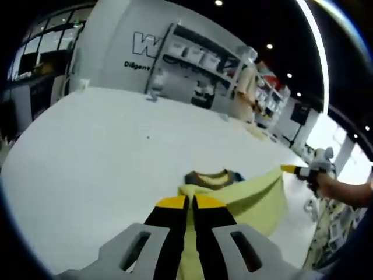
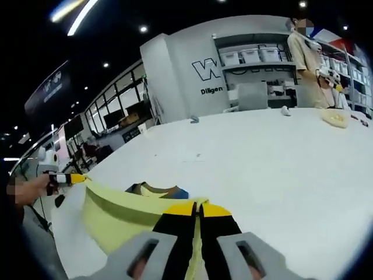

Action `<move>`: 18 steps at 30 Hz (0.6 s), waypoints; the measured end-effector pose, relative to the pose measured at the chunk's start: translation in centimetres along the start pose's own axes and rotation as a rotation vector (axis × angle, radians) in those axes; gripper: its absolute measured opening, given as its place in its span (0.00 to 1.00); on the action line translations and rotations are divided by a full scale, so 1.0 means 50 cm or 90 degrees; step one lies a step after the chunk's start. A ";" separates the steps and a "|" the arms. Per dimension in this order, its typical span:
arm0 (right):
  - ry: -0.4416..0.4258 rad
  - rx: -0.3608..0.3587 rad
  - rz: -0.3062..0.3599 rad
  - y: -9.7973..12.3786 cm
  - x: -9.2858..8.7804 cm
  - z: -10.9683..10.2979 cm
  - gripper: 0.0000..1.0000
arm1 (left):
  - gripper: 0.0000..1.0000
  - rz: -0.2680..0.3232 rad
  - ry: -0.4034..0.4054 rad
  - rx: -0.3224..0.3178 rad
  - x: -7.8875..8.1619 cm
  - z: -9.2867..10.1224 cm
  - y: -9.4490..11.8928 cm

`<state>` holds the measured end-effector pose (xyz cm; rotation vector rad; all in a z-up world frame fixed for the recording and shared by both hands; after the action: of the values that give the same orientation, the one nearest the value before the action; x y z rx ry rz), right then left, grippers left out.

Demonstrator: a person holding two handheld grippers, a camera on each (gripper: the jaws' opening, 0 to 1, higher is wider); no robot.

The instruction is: Fold the garment on the visible template until the final outline fits inside the template.

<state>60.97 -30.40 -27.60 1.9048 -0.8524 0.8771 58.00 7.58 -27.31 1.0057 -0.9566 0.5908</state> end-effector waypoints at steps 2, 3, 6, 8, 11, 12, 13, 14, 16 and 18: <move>0.002 -0.002 0.001 -0.011 0.004 0.002 0.00 | 0.01 0.010 0.006 0.010 0.006 -0.010 -0.013; 0.002 -0.003 0.001 -0.014 0.005 0.003 0.00 | 0.01 0.012 0.009 0.013 0.007 -0.011 -0.017; -0.004 -0.010 -0.001 -0.042 0.014 0.016 0.00 | 0.01 0.027 0.020 0.029 0.014 -0.021 -0.041; -0.005 -0.016 -0.002 -0.061 0.015 0.026 0.00 | 0.01 0.042 0.028 0.041 0.021 -0.031 -0.061; -0.014 -0.020 -0.002 -0.073 0.017 0.034 0.00 | 0.01 0.049 0.033 0.050 0.025 -0.026 -0.072; -0.015 -0.022 0.001 -0.071 0.017 0.032 0.00 | 0.01 0.054 0.034 0.054 0.027 -0.031 -0.083; -0.016 -0.023 0.001 -0.072 0.018 0.030 0.00 | 0.01 0.057 0.034 0.056 0.027 -0.040 -0.092; -0.017 -0.024 0.001 -0.073 0.020 0.028 0.00 | 0.01 0.060 0.034 0.057 0.028 -0.048 -0.101; -0.021 -0.027 0.001 -0.089 0.021 0.036 0.00 | 0.01 0.064 0.037 0.062 0.026 -0.059 -0.118; -0.024 -0.029 0.002 -0.099 0.021 0.040 0.00 | 0.01 0.066 0.037 0.065 0.026 -0.064 -0.127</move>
<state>66.06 -30.38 -29.53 1.8858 -0.8902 0.8189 64.83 7.65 -29.57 1.0288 -0.9378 0.7576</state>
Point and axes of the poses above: the point that each gripper's makers call its tool centre point, and the gripper's own axes: y roughly backward along the fingers, z roughly to its right, x roughly out of its top, the point moved 3 cm from there along y, roughly backward along the fingers, and after that the axes turned 10 degrees about -y, right-handed, at the moved point
